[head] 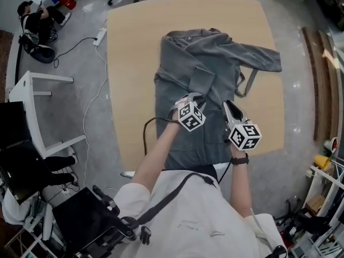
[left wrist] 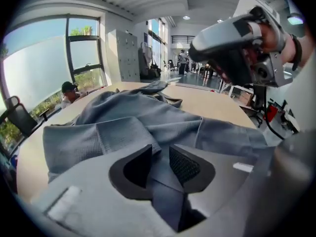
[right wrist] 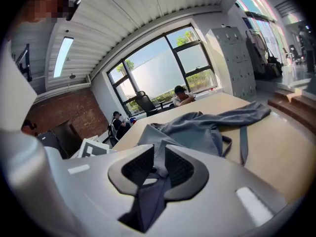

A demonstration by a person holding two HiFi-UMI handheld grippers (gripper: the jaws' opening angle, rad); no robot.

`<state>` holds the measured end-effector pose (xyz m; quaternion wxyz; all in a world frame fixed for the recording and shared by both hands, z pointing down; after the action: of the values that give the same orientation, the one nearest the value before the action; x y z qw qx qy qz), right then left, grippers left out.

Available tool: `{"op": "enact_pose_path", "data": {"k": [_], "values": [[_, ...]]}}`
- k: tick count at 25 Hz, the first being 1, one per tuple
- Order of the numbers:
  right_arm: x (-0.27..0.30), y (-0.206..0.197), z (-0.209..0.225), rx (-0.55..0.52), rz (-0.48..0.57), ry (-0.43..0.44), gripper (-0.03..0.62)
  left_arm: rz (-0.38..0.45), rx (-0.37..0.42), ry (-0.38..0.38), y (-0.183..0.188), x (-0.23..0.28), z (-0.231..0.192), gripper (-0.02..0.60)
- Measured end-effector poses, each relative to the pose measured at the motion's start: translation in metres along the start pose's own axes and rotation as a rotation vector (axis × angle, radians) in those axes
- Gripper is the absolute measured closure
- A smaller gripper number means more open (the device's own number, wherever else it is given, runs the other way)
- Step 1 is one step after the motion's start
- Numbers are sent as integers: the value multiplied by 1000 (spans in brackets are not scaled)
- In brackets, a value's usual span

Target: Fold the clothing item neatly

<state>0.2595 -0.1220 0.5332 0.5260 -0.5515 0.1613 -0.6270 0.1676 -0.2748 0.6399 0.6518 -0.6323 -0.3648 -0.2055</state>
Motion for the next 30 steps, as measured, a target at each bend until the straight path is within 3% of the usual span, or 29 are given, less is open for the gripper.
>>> {"op": "enact_pose_path", "data": {"k": [7,12,15,17,18,19,23,28,30], "values": [[119,-1,-18,-151,-188,66,460,84,-227,137,-36,-72,-13,446],[214,-28,-32,-248,-303,-106,319,110,-330,239,-59,-125,-25,448],[233,-41,-35,-264,-347,-173,358,115,-333,271,-65,-147,-29,448],[229,-39,-33,-264,-315,-186,446,130,-338,286,-65,-155,-31,448],[223,-37,-30,-246,-279,-183,518,138,-344,289,-65,-157,-32,448],[215,-33,-27,-219,-238,-176,539,146,-349,289,-63,-157,-31,448],[164,-19,-16,-69,-93,-164,548,163,-342,263,-51,-152,-28,448],[71,-26,19,364,137,-210,555,194,-325,201,-34,-132,-18,448],[50,-42,31,446,138,-264,551,200,-331,172,-30,-123,-14,448]]}}
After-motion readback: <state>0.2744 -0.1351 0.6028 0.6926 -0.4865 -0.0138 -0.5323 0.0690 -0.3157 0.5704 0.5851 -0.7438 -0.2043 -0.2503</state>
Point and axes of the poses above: the fingertips, and each gripper's own axes: x forward along the fingers, z to its right, y out of its top, the point moved 10 cm from there along -x, backward along the fingers, and after that the axes turned 3 degrees about -x, right-handed, at the moved point
